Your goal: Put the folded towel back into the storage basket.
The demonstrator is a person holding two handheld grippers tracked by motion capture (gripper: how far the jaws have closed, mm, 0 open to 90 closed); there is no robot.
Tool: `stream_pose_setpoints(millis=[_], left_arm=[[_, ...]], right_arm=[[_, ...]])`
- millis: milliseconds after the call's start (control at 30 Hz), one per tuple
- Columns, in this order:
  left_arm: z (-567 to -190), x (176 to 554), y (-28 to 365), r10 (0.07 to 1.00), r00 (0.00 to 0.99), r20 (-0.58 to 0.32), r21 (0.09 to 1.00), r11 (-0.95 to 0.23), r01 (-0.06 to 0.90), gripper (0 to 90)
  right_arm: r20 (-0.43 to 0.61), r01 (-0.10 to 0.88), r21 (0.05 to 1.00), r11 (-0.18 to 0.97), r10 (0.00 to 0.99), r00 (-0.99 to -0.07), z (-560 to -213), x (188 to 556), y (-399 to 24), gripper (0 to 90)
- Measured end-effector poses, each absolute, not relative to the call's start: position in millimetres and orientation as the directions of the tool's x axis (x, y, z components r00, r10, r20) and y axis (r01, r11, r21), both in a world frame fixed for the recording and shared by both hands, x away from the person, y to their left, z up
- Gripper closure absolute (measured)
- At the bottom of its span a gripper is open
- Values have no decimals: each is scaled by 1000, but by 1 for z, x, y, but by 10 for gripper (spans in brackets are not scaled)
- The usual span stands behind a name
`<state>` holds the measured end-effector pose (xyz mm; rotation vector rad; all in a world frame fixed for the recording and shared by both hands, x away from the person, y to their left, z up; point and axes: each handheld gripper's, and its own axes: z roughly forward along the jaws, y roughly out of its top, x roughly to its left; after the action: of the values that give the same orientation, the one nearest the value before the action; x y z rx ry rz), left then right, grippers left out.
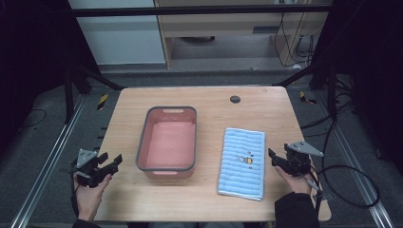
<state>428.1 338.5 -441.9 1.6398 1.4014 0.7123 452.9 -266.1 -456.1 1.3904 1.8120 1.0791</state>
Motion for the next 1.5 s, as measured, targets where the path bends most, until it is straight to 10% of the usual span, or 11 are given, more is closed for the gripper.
stream_pose_setpoints(millis=[1500], left_arm=[[-384,410,268,920,386,-70,932,-79,355,343]], right_arm=[[43,412,906,95,949,-313,-424,453,-269,364]])
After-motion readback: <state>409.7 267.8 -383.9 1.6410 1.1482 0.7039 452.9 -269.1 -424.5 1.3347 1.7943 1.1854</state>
